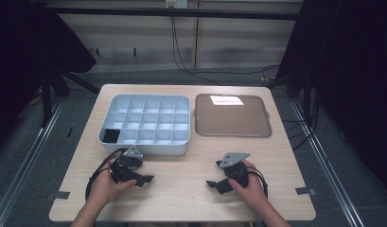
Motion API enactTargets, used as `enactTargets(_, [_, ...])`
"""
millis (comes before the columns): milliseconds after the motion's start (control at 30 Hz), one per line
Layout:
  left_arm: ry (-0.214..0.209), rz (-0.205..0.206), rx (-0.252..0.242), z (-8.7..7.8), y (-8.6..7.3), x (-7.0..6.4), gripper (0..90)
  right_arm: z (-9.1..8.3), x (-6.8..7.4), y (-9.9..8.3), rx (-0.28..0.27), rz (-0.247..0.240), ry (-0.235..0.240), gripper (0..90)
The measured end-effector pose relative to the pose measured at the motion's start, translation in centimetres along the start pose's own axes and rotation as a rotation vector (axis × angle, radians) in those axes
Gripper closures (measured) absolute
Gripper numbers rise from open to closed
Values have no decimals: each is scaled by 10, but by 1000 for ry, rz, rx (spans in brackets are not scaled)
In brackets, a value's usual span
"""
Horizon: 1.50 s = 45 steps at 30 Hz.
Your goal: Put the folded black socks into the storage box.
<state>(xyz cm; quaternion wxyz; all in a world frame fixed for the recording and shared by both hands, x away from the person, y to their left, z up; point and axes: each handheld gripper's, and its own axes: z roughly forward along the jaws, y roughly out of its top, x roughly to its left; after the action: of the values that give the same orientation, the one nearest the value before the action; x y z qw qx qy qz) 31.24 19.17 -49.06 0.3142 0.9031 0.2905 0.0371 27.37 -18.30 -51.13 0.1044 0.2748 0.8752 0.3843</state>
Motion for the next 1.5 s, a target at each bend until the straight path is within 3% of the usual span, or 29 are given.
enactTargets(233, [44, 66, 3, 5, -2, -10, 158, 0, 0, 0, 2, 3, 3, 154])
enactTargets(533, [54, 56, -37, 7, -7, -13, 122, 0, 0, 0, 0, 0, 0, 154])
enactTargets(633, [55, 69, -29, 8, -7, -14, 82, 0, 0, 0, 0, 0, 0, 154])
enactTargets(1033, [46, 84, -81, 12, -12, -15, 0, 0, 0, 0, 0, 0, 0, 154])
enactTargets(1133, [41, 90, -95, 12, -14, -14, 0, 0, 0, 0, 0, 0, 0, 154])
enactTargets(1233, [38, 85, -139, 13, -17, -12, 0, 0, 0, 0, 1, 0, 1, 154])
enactTargets(1500, [43, 87, -138, 14, -17, -10, 0, 0, 0, 0, 4, 4, 4, 154])
